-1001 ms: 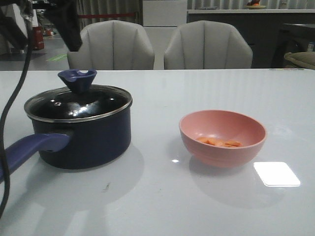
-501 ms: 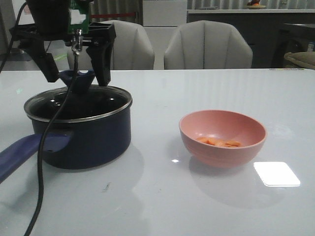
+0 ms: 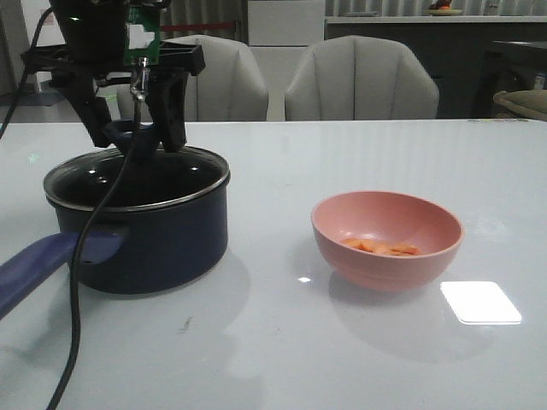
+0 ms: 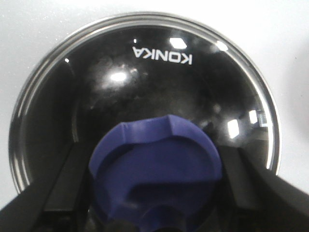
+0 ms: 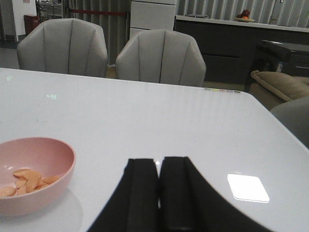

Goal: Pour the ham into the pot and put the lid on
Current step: 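Lower the left gripper onto the purple lid knob and grasp it, then lift the glass lid off the pot and set it beside the pot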

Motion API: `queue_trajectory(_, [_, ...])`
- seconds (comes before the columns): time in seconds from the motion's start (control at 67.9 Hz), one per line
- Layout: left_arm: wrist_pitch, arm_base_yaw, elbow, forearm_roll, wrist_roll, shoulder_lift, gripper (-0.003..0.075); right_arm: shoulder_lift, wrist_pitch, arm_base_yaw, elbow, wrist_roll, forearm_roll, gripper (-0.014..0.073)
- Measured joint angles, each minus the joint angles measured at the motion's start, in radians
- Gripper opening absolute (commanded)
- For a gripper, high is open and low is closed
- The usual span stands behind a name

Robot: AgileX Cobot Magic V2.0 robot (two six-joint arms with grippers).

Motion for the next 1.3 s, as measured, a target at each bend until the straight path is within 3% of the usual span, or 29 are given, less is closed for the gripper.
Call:
queue_trajectory(0.398, [0.063, 0.002, -0.062, 0.010, 0.067, -0.037, 0.0235, 0.000, 0.000, 0.000, 0.000, 0.000, 0.000, 0.0148])
queue_trajectory(0.663, [0.103, 0.146, -0.050, 0.000, 0.136, -0.118, 0.0223, 0.000, 0.000, 0.000, 0.000, 0.000, 0.000, 0.0148])
queue_trajectory(1.001, [-0.033, 0.436, 0.188, -0.050, 0.230, -0.230, 0.0204, 0.000, 0.000, 0.000, 0.000, 0.000, 0.000, 0.0148])
queue_trajectory(1.296, [-0.240, 0.528, 0.421, -0.056, 0.238, -0.219, 0.0205, 0.000, 0.000, 0.000, 0.000, 0.000, 0.000, 0.0148])
